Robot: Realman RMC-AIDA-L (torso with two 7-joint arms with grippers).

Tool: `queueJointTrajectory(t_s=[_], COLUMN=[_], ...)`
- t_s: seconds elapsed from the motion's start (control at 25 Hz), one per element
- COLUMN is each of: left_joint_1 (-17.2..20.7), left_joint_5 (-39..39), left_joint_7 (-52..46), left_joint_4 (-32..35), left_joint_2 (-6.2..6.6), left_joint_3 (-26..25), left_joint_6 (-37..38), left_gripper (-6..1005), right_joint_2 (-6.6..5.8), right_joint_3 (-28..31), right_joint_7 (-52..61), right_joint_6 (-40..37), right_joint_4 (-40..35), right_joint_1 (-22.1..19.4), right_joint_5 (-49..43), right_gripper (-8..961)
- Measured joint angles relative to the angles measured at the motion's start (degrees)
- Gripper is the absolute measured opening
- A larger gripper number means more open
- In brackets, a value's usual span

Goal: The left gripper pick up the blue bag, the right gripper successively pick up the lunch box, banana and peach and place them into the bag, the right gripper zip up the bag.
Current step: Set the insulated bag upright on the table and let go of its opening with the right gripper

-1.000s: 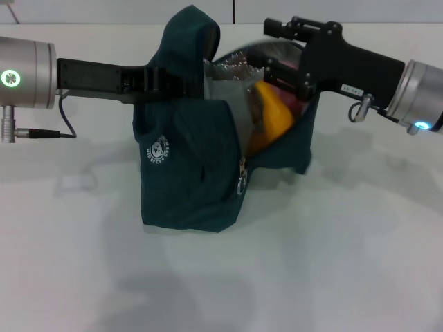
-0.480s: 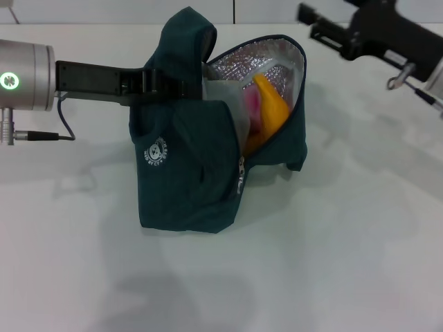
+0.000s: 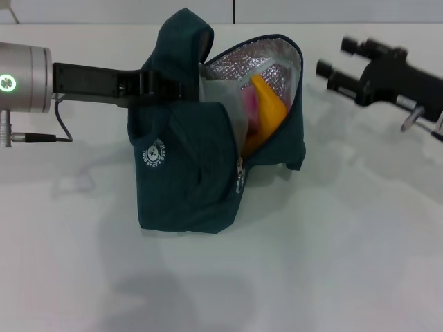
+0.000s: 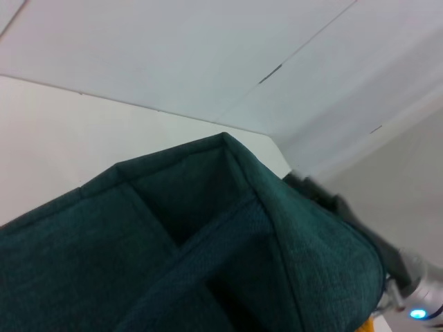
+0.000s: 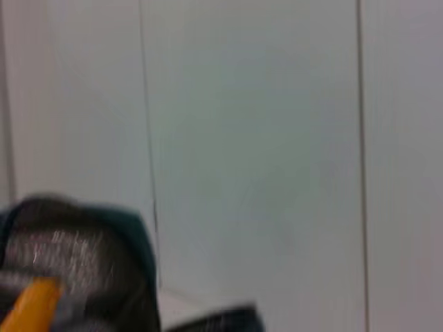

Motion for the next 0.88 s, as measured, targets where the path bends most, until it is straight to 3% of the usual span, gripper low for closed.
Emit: queueJointTrajectory(t_s=[0.4,0.88], left_joint_1=[-0.3,-0.5], left_joint_5=[0.0,-0.1], left_joint_7=[0.0,0.0], left_joint_4=[-0.1,-0.1], left_joint_2=[0.05,-0.10], left_joint_3=[0.0,0.0], left_joint_6=[0.0,-0.1], left_gripper=[37,39], right_joint_2=[0.96,1.83], right_joint_3=[0.0,-5.2], right_joint_7=[2.0,2.0], right_joint_6=[4.4,9.4], right_joint_4=[0.8,2.4], right_joint_1=[0.0,4.4], right_joint_5=[-5.2,-4.6], right_gripper=[639,635])
